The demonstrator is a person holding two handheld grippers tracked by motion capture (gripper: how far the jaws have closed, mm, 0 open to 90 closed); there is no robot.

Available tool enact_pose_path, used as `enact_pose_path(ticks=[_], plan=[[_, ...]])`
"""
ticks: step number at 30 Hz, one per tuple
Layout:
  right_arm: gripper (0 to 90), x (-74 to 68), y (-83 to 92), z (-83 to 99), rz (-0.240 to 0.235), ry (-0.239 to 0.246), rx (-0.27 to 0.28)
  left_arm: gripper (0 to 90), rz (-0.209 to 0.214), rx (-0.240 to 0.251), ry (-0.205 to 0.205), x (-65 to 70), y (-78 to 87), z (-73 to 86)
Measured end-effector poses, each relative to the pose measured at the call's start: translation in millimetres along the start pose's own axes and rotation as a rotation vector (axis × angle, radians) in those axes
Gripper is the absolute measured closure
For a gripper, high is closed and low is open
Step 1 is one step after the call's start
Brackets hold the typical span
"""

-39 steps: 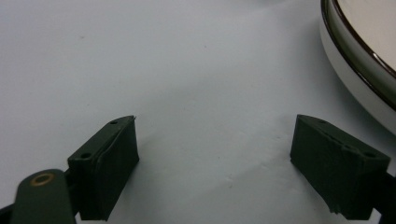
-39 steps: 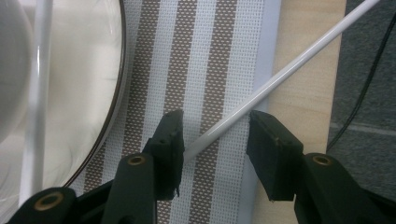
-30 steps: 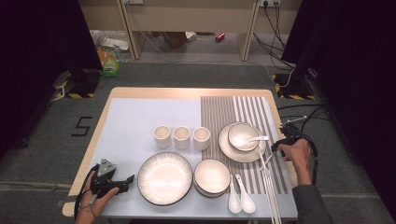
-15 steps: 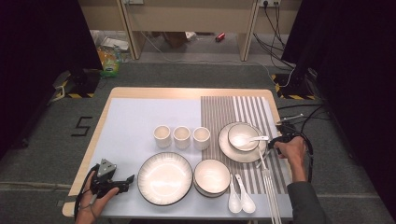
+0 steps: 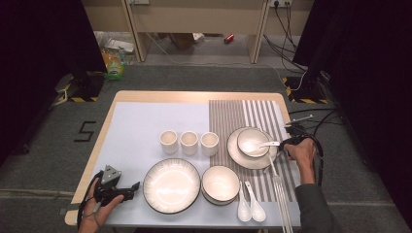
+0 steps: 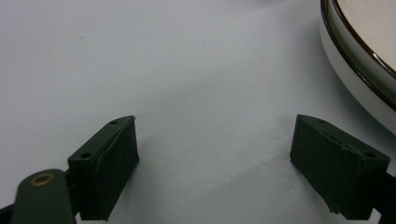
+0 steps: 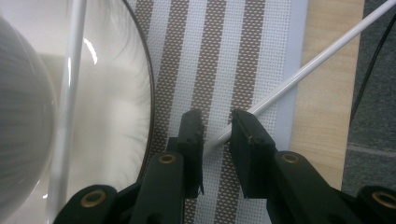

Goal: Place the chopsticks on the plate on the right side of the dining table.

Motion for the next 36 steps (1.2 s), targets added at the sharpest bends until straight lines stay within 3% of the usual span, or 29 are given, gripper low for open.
enact_pose_path(ticks=[2,4,17,21,32,36], plan=[[72.1,1.6,-0.4,-0.2,-0.003,-0.025,0.002,14.0,0.001,0.001,0.001,0.1,-0.1,-0.1],[63.4,0.6,-1.5,3.1,0.007,-0.049,-0.032,14.0,0.001,0.001,0.001,0.2,0.0,0.0],[71.9,5.0,-3.4,-0.7,0.070,-0.067,-0.030,14.1,0.000,0.000,-0.001,0.0,0.1,0.0],[74.4,7.0,-4.7,-4.8,0.057,-0.077,-0.013,14.2,-0.001,-0.001,-0.002,0.0,0.2,0.0],[78.1,9.3,-9.1,-16.2,0.044,-0.037,0.006,14.2,0.000,0.000,0.000,0.0,0.1,0.0],[76.0,9.4,-8.4,-15.1,0.027,-0.054,0.018,14.1,0.000,0.001,0.000,0.1,0.0,0.0]])
Point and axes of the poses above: each handheld gripper's, and its own axes: y roughly backward along the jaws, z roughly out of its underside, x roughly to its right, the point moved 9 cm from there along -y, roughly forward along the jaws, and after that the axes turned 2 degrees about -y, right-handed, at the moved point
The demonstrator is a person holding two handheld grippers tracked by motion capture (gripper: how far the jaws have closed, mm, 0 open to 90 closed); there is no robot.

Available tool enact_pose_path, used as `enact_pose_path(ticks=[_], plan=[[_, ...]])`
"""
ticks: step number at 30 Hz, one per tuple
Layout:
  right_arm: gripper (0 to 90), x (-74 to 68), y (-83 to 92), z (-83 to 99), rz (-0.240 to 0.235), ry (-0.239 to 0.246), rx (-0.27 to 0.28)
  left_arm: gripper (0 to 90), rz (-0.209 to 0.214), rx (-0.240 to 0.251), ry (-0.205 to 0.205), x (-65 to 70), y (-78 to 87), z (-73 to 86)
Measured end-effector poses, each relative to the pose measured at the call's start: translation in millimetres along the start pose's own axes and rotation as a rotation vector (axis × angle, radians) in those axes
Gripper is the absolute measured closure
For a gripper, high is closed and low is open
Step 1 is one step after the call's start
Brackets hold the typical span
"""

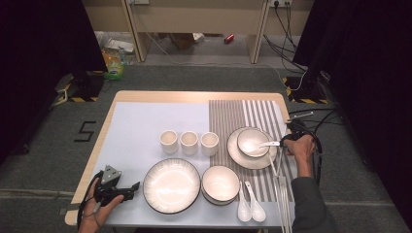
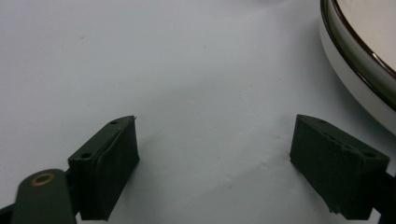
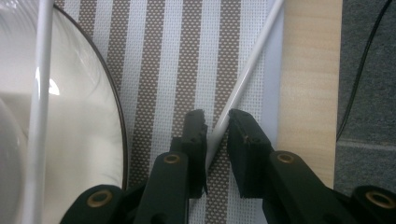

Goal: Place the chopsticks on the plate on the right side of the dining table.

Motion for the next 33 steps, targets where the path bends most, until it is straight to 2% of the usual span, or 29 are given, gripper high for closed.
enact_pose_path(ticks=[5,7,10,11,15,18,27,28,30,31,33], plan=[[74.0,-6.1,4.1,9.4,-0.010,0.017,-0.025,14.1,0.000,-0.001,-0.001,0.0,0.1,0.0],[74.1,-9.4,5.4,13.3,-0.016,0.007,-0.034,14.2,-0.001,-0.001,-0.001,-0.1,0.1,0.1],[74.6,-14.8,7.5,21.3,-0.025,0.037,-0.069,14.2,-0.001,-0.001,-0.002,-0.1,0.1,0.1],[74.4,-16.7,8.0,23.8,-0.027,0.033,-0.079,14.1,-0.001,-0.001,-0.002,-0.1,0.1,0.1],[74.6,-18.0,10.1,28.6,-0.015,0.026,-0.095,14.2,-0.002,-0.002,-0.003,-0.1,0.3,0.1],[75.5,-17.2,11.5,31.4,0.003,0.042,-0.120,14.2,-0.002,-0.001,-0.002,-0.1,0.2,0.1],[83.3,-16.9,7.5,23.5,0.001,0.021,-0.117,14.2,-0.002,-0.002,-0.002,-0.1,0.2,0.1],[83.8,-17.9,6.8,22.4,0.000,0.005,-0.115,14.2,-0.002,-0.002,-0.003,-0.1,0.3,0.1],[84.1,-17.3,6.2,20.1,0.000,0.020,-0.110,14.2,-0.008,0.005,-0.003,-0.3,-0.2,-0.3],[84.2,-17.8,5.6,19.5,0.001,0.011,-0.112,14.3,-0.007,0.003,-0.003,-0.2,-0.1,-0.1],[84.2,-17.4,4.5,17.3,-0.002,0.040,-0.101,14.3,-0.007,0.003,-0.003,-0.2,0.0,-0.1]])
Point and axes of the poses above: each handheld gripper's, and its own axes: y roughly backward along the jaws, z roughly out of its underside, x roughly to its right, the point moved 9 cm from there along -y, roughly forward along the jaws, and after that the axes turned 2 degrees about -y, right-handed, at the moved point
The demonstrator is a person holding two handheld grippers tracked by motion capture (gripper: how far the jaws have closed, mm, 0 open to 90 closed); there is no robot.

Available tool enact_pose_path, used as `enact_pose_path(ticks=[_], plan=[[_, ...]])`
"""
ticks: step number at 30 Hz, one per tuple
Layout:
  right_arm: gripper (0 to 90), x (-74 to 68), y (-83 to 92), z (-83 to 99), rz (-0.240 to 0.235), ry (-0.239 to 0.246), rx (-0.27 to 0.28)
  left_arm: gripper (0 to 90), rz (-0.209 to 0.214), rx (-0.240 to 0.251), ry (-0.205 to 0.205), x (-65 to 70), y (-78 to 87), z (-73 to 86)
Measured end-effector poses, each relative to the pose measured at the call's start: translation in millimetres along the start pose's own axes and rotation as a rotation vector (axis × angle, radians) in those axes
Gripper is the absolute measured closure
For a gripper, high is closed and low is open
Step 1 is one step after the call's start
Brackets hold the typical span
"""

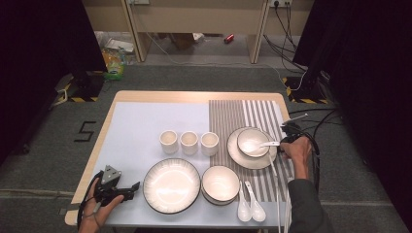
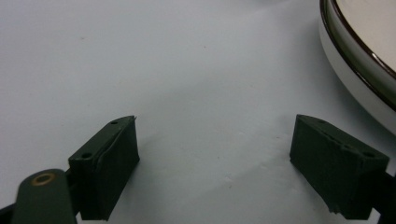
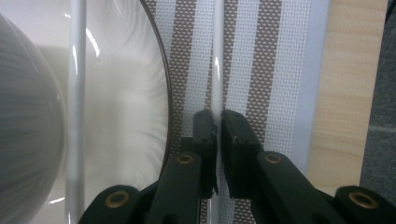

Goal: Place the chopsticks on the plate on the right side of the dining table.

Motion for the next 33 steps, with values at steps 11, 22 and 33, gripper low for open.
enact_pose_path(ticks=[11,22,33], plan=[[83.9,0.1,0.8,0.9,0.001,0.051,-0.018,14.3,0.003,-0.003,0.000,0.1,0.2,0.2],[84.7,2.0,1.4,1.0,0.002,0.069,-0.041,14.3,0.000,0.000,0.000,0.0,0.0,0.0],[84.8,8.0,18.9,-4.1,-0.037,0.055,0.004,14.3,0.005,-0.004,0.001,0.1,0.3,0.2]])
Point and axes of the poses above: each handheld gripper's, and its own axes: y roughly backward along the jaws, z roughly out of its underside, x roughly to its right, the point moved 9 cm from there along -y, roughly forward along the jaws, and after that the axes turned 2 degrees about -y, right-handed, at the moved point
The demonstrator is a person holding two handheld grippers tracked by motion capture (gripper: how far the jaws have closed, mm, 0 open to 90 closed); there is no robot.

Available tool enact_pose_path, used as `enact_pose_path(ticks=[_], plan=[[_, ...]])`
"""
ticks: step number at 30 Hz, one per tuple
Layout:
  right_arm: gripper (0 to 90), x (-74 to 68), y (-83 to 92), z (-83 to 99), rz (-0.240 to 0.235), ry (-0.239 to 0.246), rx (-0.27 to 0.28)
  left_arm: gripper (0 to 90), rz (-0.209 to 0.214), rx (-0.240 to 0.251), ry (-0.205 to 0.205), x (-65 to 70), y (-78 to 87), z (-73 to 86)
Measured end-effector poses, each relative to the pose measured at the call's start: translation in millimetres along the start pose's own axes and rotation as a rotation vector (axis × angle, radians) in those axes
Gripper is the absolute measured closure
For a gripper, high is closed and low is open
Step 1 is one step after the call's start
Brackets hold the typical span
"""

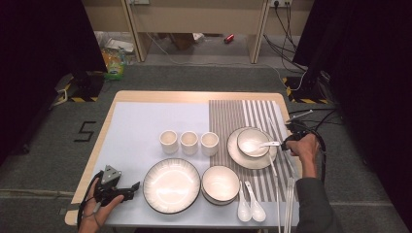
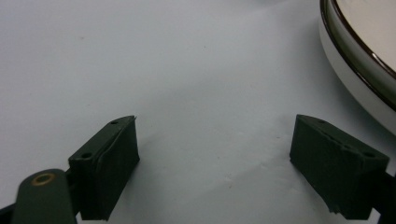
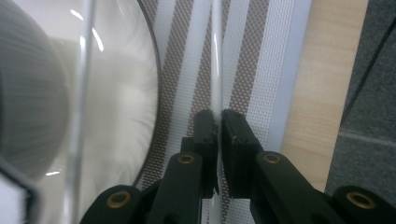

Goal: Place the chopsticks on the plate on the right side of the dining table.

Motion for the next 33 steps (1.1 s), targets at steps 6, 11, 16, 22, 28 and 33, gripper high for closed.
enact_pose_path(ticks=[6,11,16,22,28,33], plan=[[84.8,-7.9,17.7,-5.6,-0.039,0.003,0.025,14.3,0.000,0.000,0.000,0.0,0.0,0.0],[84.8,-17.1,21.0,-6.8,-0.086,0.021,0.035,14.3,-0.002,0.001,0.001,-0.1,-0.1,-0.1],[84.7,-22.1,18.5,-4.4,-0.102,0.010,0.020,14.3,0.001,0.000,0.001,0.0,0.0,0.0],[84.7,-23.1,16.0,-2.3,-0.115,0.013,0.015,14.3,0.000,0.000,0.000,0.0,0.0,0.0],[84.7,-27.5,16.4,-3.7,-0.127,0.001,0.010,14.3,0.000,0.000,0.000,0.0,0.0,0.0],[84.7,-28.3,16.4,-4.7,-0.139,0.007,0.013,14.3,0.000,0.000,0.000,0.0,0.1,0.0]])
Point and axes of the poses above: each handheld gripper's, and its own axes: y roughly backward along the jaws, z roughly out of its underside, x roughly to its right, the point moved 9 cm from there along -y, roughly forward along the jaws, and after that the axes turned 2 degrees about -y, right-handed, at the moved point
